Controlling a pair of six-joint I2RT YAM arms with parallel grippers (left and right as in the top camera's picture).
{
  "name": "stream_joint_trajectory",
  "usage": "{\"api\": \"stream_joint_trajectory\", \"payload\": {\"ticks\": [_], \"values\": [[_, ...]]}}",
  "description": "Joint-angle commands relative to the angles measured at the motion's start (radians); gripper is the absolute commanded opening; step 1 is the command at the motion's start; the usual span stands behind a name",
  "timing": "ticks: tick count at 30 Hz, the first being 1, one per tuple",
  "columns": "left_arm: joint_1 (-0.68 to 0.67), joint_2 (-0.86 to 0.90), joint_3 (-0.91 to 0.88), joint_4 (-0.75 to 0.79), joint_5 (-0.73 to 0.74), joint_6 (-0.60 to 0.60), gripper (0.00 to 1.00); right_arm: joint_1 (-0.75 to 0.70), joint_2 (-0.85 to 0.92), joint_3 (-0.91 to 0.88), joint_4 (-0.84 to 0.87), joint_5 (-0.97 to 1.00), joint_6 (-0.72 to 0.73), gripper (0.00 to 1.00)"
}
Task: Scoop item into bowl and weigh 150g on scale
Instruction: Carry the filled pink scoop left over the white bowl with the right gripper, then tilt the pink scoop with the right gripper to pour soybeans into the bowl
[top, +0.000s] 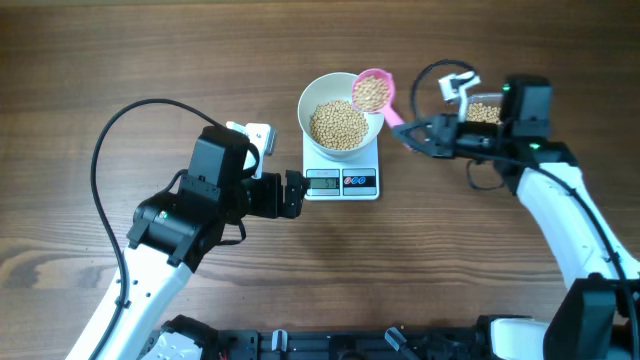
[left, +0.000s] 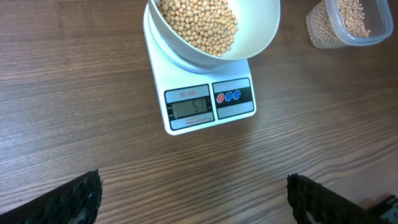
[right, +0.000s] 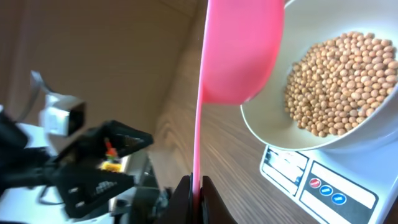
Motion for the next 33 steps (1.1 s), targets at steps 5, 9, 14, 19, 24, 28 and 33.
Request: {"api": "stream_joint_trajectory", "payload": {"ticks": [5, 9, 14, 19, 24, 28, 33], "values": [[-0.005, -0.003, 0.003, 0.002, 0.011, 0.009, 1.0, 0.127, -0.034, -0.004, 0.006, 0.306, 0.014, 0.04], [-0.005, -0.003, 0.003, 0.002, 0.011, 0.009, 1.0, 0.183, -0.034, -0.001, -0.008, 0.423, -0.033, 0.04], [-0.005, -0.003, 0.003, 0.002, 0.011, 0.009, 1.0, 0.261, -0.034, 0.025, -0.053, 0.607, -0.098, 0.04], [-0.005, -0.003, 0.003, 0.002, 0.011, 0.009, 1.0, 0.333, -0.034, 0.095, -0.145, 0.804, -0.173, 0.04], [-0.005, -0.003, 0.003, 0.002, 0.011, 0.009, 1.0, 0.39, -0.034, 0.137, -0.162, 0.91, -0.244, 0.04], [-0.005, -0.003, 0.003, 0.002, 0.011, 0.009, 1.0, 0.43, -0.033, 0.14, -0.163, 1.031, -0.303, 0.04], [-0.005, -0.003, 0.003, 0.002, 0.011, 0.009, 1.0, 0.465, -0.033, 0.14, -0.162, 1.156, -0.396, 0.04]]}}
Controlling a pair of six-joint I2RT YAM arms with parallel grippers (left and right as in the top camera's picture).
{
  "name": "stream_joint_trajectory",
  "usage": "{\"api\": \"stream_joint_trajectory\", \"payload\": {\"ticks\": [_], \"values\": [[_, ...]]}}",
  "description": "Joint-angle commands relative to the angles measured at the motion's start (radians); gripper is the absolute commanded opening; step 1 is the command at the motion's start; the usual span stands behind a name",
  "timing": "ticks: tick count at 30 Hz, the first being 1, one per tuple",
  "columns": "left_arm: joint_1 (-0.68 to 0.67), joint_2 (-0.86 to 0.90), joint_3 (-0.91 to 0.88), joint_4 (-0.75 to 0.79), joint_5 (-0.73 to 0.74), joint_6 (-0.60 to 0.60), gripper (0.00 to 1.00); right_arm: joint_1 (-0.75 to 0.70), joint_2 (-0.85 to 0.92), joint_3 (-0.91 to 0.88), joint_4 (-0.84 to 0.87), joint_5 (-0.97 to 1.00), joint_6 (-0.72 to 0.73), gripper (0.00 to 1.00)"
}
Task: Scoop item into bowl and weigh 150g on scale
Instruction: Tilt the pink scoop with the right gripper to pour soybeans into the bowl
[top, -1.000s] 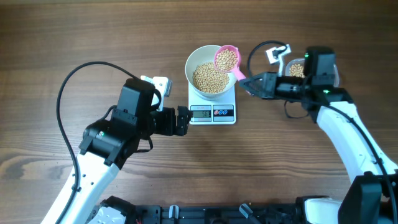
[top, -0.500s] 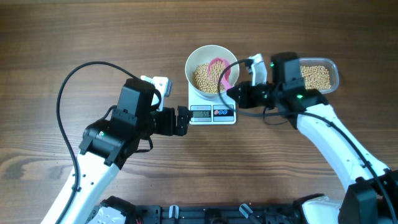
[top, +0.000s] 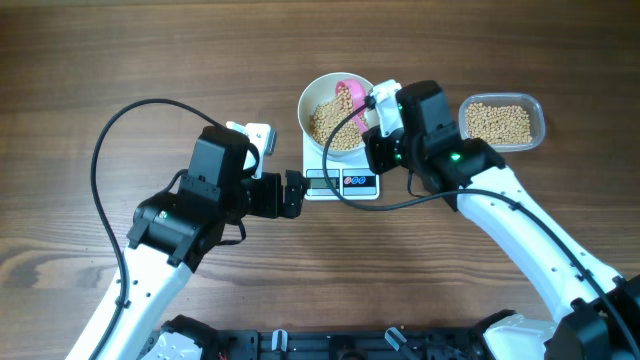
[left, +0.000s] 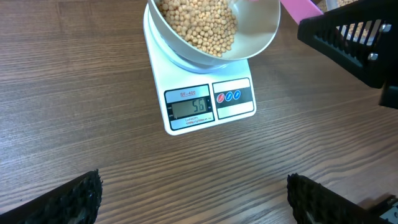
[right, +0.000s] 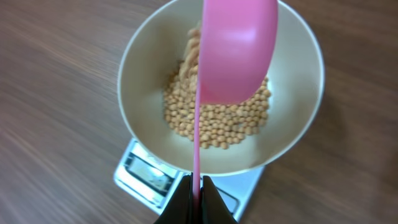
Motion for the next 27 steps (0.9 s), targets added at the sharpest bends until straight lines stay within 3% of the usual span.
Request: {"api": "stream_joint_trajectory", "payload": {"ticks": [1, 15, 27], "values": [[-0.005, -0.003, 0.003, 0.002, 0.011, 0.009, 1.0, 0.027, -0.025, 0.024, 0.004, 0.172, -0.113, 0.04], [-0.005, -0.003, 0.003, 0.002, 0.011, 0.009, 1.0, 0.041, -0.026, 0.106, -0.005, 0.229, -0.182, 0.04], [-0.005, -0.003, 0.003, 0.003, 0.011, 0.009, 1.0, 0.148, -0.025, 0.119, -0.034, 0.37, -0.295, 0.04]]}}
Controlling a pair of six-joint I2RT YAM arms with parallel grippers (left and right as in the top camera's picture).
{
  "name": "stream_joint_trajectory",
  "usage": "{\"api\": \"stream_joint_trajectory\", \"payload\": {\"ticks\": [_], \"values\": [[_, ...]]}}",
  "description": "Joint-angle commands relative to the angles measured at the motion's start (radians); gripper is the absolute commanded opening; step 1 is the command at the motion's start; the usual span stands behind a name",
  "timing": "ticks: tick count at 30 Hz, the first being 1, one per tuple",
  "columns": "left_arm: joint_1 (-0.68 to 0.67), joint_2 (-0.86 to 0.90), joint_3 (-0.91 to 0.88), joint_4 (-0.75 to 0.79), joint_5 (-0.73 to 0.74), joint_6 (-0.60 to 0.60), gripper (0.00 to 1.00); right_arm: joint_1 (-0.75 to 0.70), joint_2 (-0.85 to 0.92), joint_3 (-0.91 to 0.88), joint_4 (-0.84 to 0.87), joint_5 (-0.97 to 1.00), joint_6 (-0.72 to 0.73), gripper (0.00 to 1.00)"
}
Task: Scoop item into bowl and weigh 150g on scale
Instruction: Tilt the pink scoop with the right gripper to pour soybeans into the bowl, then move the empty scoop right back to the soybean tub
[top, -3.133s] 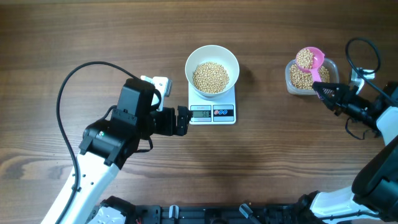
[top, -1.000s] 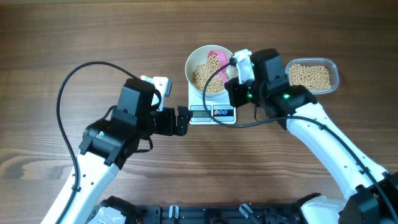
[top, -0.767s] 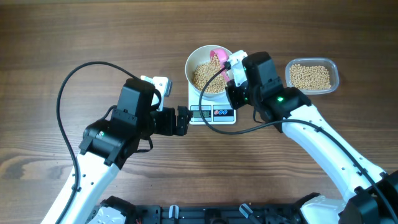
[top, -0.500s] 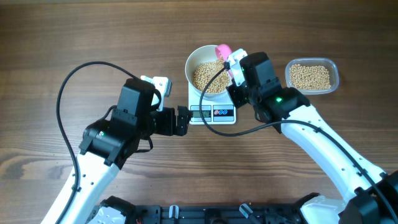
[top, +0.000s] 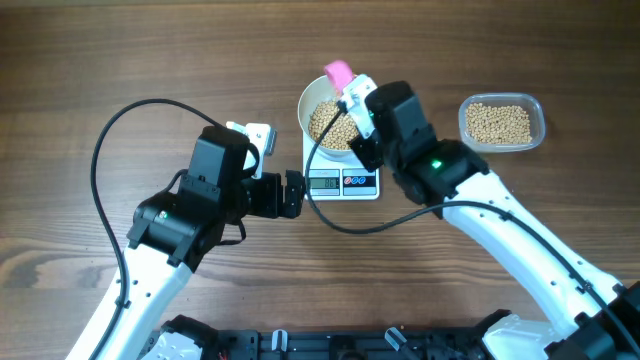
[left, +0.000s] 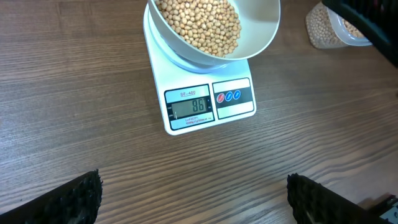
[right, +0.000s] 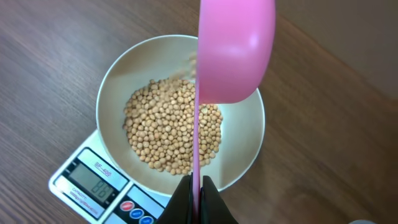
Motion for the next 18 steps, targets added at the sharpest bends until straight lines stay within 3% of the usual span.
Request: {"api": "stream_joint_trajectory", "payload": {"ticks": [1, 18], "values": [[-0.005, -0.003, 0.003, 0.002, 0.011, 0.009, 1.0, 0.027, -0.021, 0.025, -0.004, 0.081, -0.055, 0.04], [-0.005, -0.003, 0.003, 0.002, 0.011, 0.009, 1.0, 0.037, -0.021, 0.025, -0.008, 0.021, 0.013, 0.04]]}}
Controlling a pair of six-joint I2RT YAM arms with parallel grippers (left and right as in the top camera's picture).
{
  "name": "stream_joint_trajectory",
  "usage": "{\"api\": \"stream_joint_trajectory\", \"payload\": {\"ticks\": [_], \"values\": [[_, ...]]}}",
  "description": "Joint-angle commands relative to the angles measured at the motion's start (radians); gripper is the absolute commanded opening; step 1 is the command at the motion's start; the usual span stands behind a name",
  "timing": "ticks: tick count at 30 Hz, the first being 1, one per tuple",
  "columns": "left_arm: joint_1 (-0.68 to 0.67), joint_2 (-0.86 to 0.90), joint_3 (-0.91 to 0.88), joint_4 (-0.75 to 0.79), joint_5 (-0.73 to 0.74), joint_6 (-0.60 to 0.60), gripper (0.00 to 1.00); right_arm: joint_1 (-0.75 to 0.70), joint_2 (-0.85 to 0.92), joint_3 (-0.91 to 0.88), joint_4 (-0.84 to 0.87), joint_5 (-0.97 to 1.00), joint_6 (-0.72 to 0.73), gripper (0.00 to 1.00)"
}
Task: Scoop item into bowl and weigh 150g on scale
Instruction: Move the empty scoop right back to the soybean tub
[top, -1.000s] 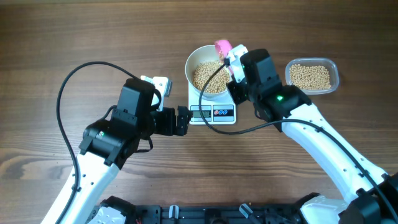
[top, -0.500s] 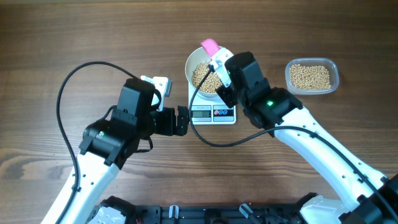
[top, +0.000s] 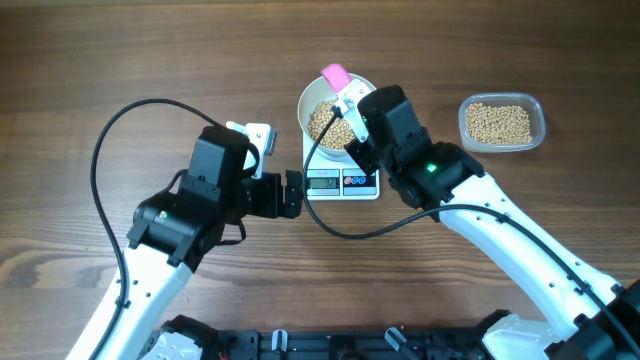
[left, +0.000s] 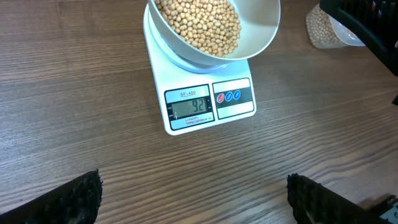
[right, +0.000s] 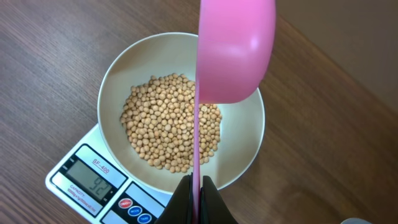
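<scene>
A white bowl (right: 246, 146) of soybeans (right: 168, 127) sits on a white digital scale (left: 205, 115) whose display (left: 191, 107) reads 92. My right gripper (right: 196, 190) is shut on the handle of a pink scoop (right: 235, 50), which is turned on edge above the bowl with its back to the camera. In the overhead view the pink scoop (top: 335, 75) shows at the bowl's far rim. My left gripper (left: 194, 196) stands open above bare wood in front of the scale, holding nothing.
A clear plastic tub of soybeans (top: 501, 122) stands to the right of the scale, also seen as the tub (left: 324, 28) at the top right of the left wrist view. Cables loop over the table near both arms.
The scale reading has gone from 88 to 92. The right gripper with the pink scoop has shifted slightly above the bowl. The left arm has not moved.
First the right gripper held a scoop full of beans beside the bowl, the scale near 51. Then the scoop was tipped over the bowl with beans falling and the scale read 56. Later it read 88, and now 92 with more beans in the bowl.
</scene>
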Motion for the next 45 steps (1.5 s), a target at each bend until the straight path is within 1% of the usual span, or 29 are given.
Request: {"api": "stream_joint_trajectory", "payload": {"ticks": [1, 3, 6, 10, 12, 13, 15, 18, 21, 27, 32, 38, 45], "values": [[-0.005, -0.003, 0.003, 0.002, 0.011, 0.009, 1.0, 0.005, -0.021, 0.025, -0.001, -0.01, 0.022, 0.04], [-0.005, -0.003, 0.003, 0.002, 0.011, 0.009, 1.0, 0.005, -0.021, 0.025, -0.001, 0.007, 0.029, 0.04], [-0.005, -0.003, 0.003, 0.002, 0.011, 0.009, 1.0, 0.005, -0.023, 0.025, -0.001, -0.02, 0.124, 0.04], [-0.005, -0.003, 0.003, 0.002, 0.011, 0.009, 1.0, -0.003, -0.042, 0.026, 0.012, -0.239, 0.238, 0.04], [-0.005, -0.003, 0.003, 0.002, 0.011, 0.009, 1.0, -0.022, -0.06, 0.026, 0.015, -0.26, 0.292, 0.04], [-0.005, -0.003, 0.003, 0.002, 0.011, 0.009, 1.0, -0.038, -0.071, 0.026, 0.011, -0.26, 0.296, 0.04], [-0.005, -0.003, 0.003, 0.002, 0.011, 0.009, 1.0, -0.072, -0.093, 0.026, -0.001, -0.255, 0.279, 0.04], [-0.005, -0.003, 0.003, 0.002, 0.011, 0.009, 1.0, -0.159, -0.133, 0.026, -0.025, -0.256, 0.24, 0.04], [-0.005, -0.003, 0.003, 0.002, 0.011, 0.009, 1.0, -0.278, -0.167, 0.026, -0.057, -0.256, 0.229, 0.04], [-0.005, -0.003, 0.003, 0.002, 0.011, 0.009, 1.0, -0.534, -0.179, 0.025, -0.143, -0.256, 0.132, 0.04], [-0.005, -0.003, 0.003, 0.002, 0.011, 0.009, 1.0, -0.705, -0.166, 0.021, -0.209, -0.256, 0.128, 0.04], [-0.005, -0.003, 0.003, 0.002, 0.011, 0.009, 1.0, -0.817, -0.105, -0.007, -0.245, -0.248, 0.076, 0.04], [-0.005, -0.003, 0.003, 0.002, 0.011, 0.009, 1.0, -0.828, 0.034, -0.014, -0.276, -0.245, 0.076, 0.04]]}}
